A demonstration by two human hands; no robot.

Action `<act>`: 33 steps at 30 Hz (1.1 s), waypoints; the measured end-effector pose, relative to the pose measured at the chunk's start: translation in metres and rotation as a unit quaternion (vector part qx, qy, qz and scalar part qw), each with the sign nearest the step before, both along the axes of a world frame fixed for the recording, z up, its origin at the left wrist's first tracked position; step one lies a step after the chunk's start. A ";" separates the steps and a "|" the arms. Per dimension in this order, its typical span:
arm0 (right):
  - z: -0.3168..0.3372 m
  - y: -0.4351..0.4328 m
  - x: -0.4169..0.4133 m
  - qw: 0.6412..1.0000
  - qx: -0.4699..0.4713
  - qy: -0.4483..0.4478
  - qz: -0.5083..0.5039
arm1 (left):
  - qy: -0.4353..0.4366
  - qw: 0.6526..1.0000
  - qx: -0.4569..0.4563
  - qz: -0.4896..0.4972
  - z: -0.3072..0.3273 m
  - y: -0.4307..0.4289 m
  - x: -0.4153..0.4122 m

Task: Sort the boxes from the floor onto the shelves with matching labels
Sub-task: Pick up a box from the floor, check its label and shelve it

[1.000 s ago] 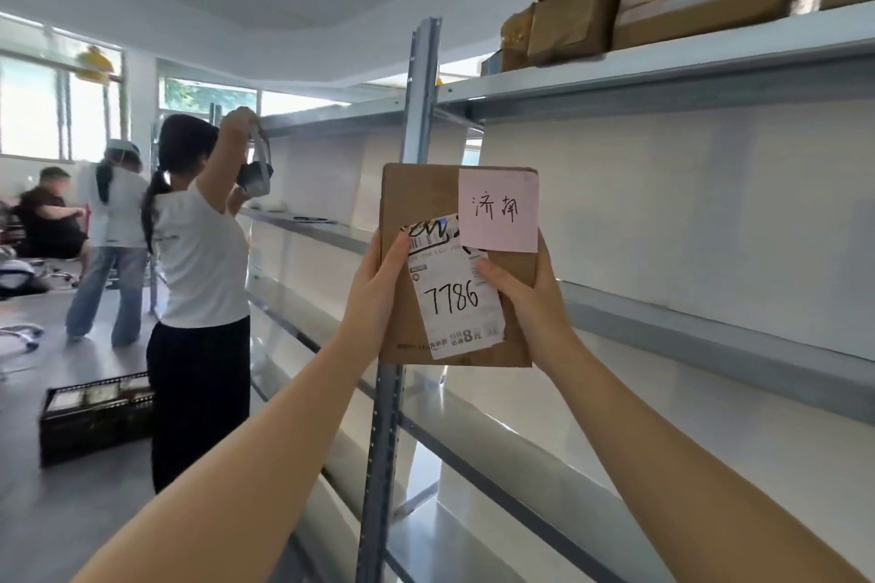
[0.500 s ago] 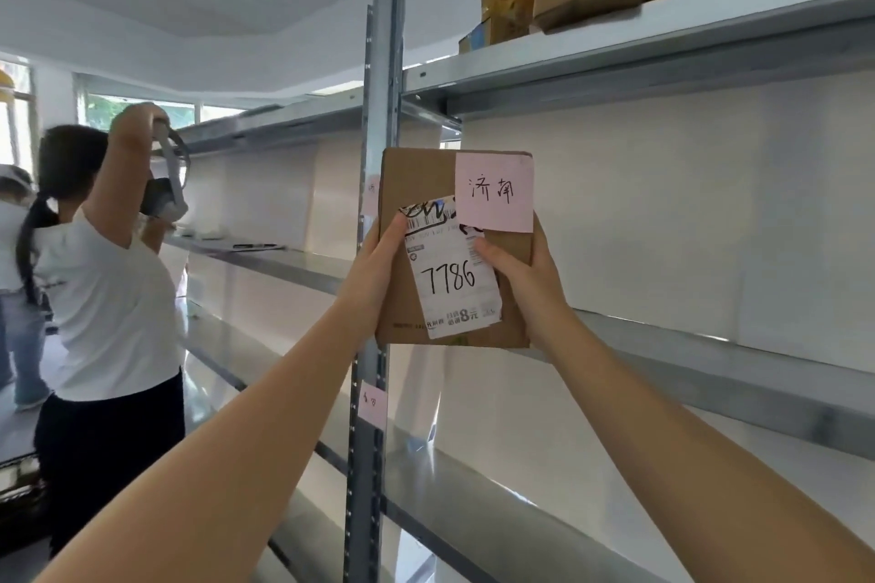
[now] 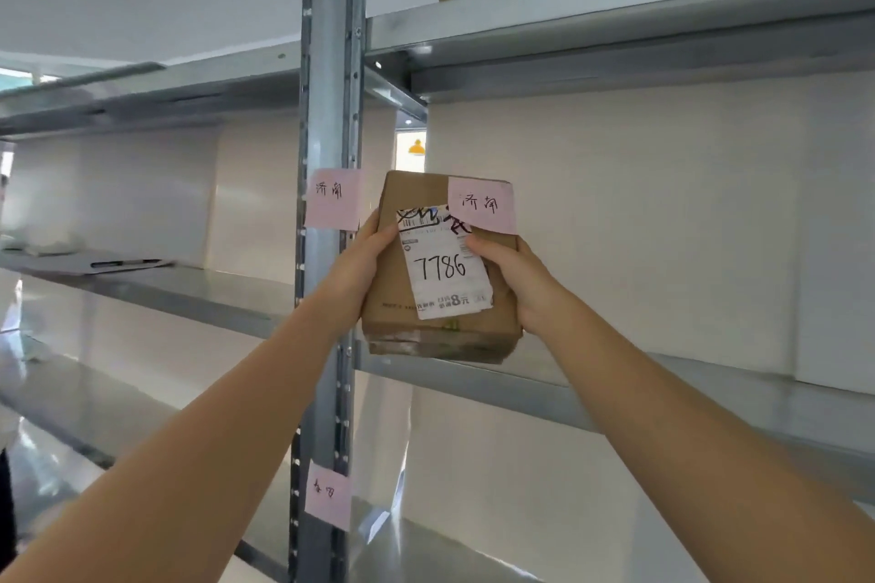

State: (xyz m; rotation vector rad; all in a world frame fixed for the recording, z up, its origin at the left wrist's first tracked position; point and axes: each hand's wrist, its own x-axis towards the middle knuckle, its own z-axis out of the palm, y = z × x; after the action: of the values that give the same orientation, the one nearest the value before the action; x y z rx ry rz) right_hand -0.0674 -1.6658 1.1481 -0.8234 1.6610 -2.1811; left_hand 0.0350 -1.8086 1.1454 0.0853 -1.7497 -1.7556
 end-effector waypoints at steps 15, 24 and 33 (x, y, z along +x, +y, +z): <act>0.018 -0.034 -0.058 0.878 0.474 -0.047 -0.047 | -0.045 0.997 -0.020 -0.056 -0.037 -0.048 -0.054; 0.024 -0.003 0.039 0.807 0.410 0.387 -0.175 | 0.034 0.965 -0.212 0.148 -0.050 -0.023 -0.068; -0.009 0.047 0.058 0.672 0.517 0.486 -0.213 | 0.086 0.822 -0.488 0.279 -0.057 0.000 -0.060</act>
State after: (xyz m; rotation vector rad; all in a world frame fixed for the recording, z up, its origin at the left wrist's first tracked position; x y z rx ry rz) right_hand -0.0097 -1.6188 1.1395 -1.3173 3.2684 -0.3653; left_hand -0.0246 -1.8087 1.0883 -0.0084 -2.0047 -0.3279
